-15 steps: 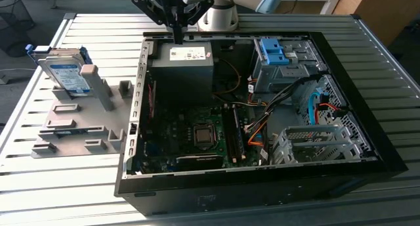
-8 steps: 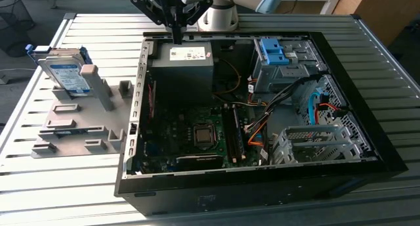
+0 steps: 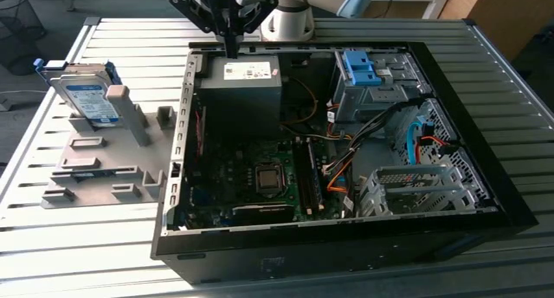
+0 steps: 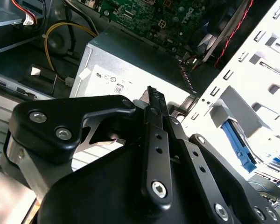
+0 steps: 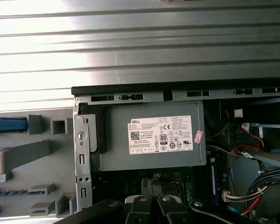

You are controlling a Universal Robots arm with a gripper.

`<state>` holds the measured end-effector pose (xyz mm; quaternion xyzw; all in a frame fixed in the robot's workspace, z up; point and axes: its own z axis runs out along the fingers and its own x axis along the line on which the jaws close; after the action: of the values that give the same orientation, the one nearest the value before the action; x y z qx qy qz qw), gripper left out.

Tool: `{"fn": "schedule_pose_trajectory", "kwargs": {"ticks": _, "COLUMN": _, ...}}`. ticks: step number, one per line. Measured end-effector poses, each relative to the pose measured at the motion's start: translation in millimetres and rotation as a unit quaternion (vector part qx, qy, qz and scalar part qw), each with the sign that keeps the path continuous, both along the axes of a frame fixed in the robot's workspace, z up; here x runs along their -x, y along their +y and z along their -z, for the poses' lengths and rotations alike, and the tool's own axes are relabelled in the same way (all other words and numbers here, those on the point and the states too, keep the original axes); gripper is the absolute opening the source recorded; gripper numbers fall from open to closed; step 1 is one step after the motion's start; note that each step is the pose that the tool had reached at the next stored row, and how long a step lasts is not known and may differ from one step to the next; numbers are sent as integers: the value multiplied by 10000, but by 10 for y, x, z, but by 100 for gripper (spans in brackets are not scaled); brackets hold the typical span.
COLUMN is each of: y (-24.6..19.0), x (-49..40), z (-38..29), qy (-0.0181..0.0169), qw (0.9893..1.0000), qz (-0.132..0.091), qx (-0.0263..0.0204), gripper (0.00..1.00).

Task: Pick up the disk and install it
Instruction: 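Reach for the disk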

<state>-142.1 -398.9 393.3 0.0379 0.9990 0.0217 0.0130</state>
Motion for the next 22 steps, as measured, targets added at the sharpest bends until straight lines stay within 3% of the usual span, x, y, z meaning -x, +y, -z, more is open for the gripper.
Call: {"fn": "schedule_pose_trajectory", "kwargs": {"ticks": 22, "y": 0, "x": 47, "z": 0, "qy": 0, "qw": 10000, "qz": 0, "qx": 0, "gripper": 11}}
